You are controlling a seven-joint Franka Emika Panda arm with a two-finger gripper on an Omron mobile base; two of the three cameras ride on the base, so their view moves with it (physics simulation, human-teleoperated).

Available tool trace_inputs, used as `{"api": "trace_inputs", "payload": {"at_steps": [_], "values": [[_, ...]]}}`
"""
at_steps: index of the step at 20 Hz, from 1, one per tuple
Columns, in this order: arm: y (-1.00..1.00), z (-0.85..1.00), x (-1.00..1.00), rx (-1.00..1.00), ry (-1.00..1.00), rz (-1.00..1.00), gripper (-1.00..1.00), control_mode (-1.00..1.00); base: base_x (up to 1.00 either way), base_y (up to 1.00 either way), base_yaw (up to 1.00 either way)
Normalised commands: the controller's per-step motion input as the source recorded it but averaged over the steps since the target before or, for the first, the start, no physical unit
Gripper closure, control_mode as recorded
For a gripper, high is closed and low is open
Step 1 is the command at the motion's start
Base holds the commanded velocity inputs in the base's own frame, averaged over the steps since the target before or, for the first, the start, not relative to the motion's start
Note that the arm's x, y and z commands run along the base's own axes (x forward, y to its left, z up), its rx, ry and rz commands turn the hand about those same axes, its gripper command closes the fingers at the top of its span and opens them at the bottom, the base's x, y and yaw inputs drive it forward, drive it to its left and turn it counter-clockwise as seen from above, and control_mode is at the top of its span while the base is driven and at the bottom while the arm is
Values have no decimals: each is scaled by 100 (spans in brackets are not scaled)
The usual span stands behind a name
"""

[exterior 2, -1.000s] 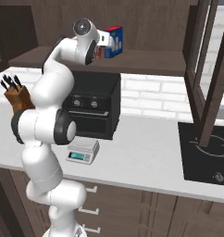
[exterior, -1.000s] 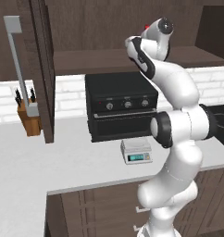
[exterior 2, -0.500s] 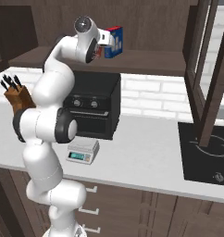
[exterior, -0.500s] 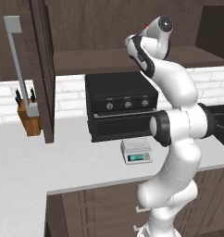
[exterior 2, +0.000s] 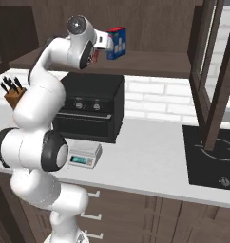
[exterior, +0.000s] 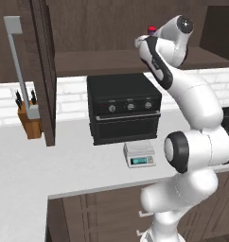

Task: Pick the yogurt and place it on the digital scale for weighing, and close the cabinet.

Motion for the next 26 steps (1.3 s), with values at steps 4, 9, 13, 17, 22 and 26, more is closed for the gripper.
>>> {"api": "trace_inputs", "payload": {"at_steps": [4, 9, 13, 17, 22, 26], "values": [[0, 0, -100, 4, -22, 0, 100, -100, 0, 0, 0], [-8, 0, -100, 5, -14, 0, 100, -100, 0, 0, 0], [-39, 0, -100, 0, 2, 8, 100, -100, 0, 0, 0], [-45, -17, -87, 0, 8, 29, 100, -100, 0, 0, 0], [-16, -58, -34, 0, 10, 54, 100, -100, 0, 0, 0], [-1, -92, -4, 0, 0, 61, 100, -100, 0, 0, 0]]}}
